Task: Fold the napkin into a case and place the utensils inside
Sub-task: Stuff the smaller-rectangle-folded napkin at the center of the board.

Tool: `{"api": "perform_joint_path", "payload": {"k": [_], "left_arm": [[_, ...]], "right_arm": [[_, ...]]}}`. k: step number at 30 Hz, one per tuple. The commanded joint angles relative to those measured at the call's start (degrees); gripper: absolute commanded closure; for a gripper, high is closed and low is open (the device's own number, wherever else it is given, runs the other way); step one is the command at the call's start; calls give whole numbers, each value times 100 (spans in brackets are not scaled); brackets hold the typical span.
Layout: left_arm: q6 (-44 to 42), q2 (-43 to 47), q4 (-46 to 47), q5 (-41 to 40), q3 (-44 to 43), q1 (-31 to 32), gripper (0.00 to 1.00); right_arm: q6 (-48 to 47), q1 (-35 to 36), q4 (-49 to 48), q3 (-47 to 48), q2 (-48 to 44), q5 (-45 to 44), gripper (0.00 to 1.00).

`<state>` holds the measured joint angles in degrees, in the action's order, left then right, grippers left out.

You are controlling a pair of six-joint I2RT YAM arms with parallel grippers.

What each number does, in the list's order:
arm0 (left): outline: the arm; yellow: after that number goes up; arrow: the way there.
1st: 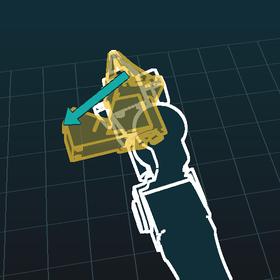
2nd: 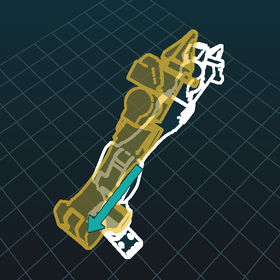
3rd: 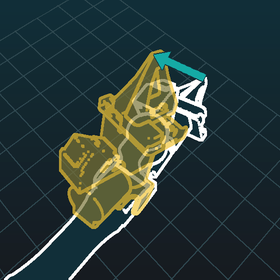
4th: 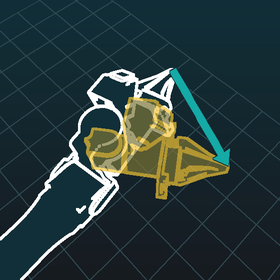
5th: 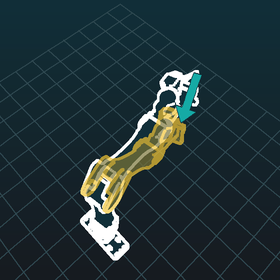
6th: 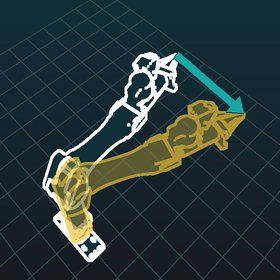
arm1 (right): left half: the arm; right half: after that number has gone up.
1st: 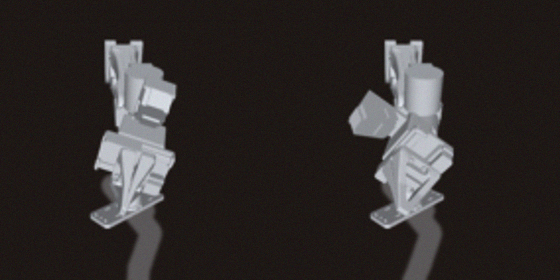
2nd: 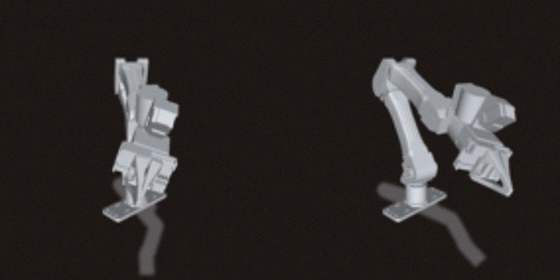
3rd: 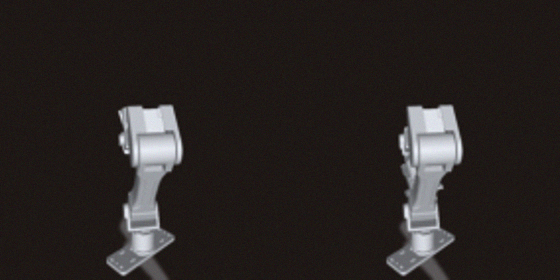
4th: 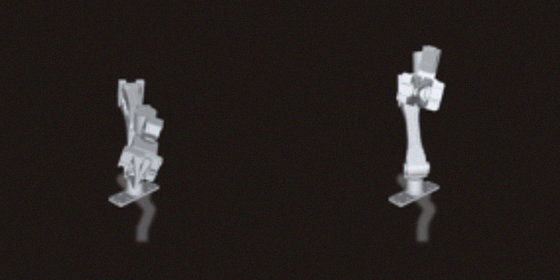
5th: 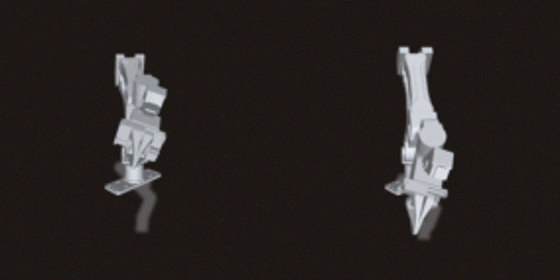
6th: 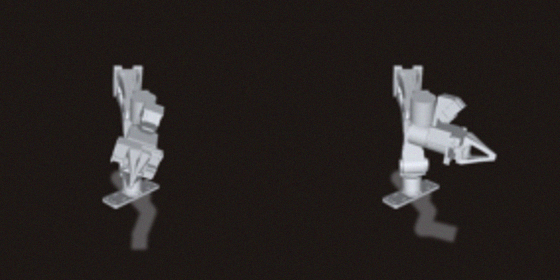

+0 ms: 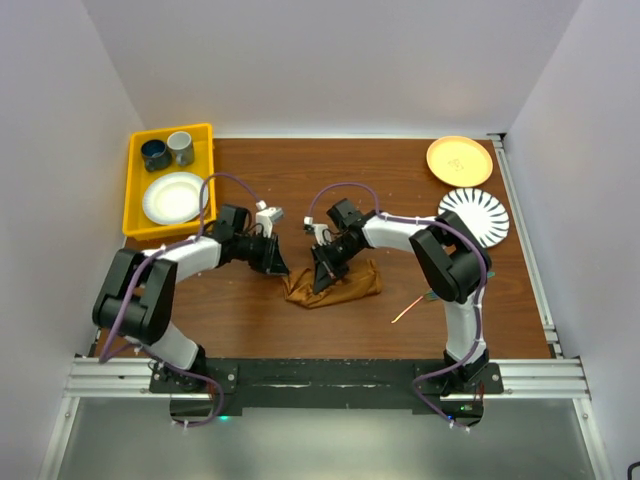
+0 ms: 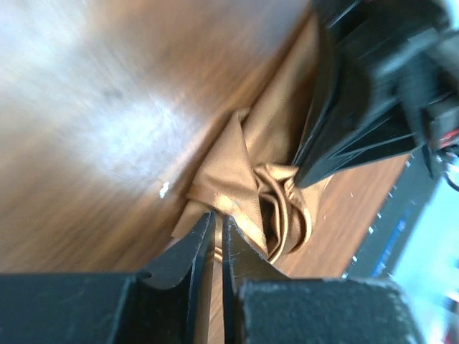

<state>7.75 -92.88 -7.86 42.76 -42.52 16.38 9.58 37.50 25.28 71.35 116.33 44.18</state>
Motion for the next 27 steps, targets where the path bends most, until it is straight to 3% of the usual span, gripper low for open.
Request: {"api": "perform_joint_path", "payload": {"k": [1,10,27], "left_arm": [[-397,850,118,-698,-28,14,80],[-388,1237,74,-1323,51,514,65],[-687,895,170,-1999,86,1270,61]], "right_arm": [[-79,100,197,151,196,-323,100],[26,118,153,274,276,-261,100],[219,135,74,441,153,-42,100]]}}
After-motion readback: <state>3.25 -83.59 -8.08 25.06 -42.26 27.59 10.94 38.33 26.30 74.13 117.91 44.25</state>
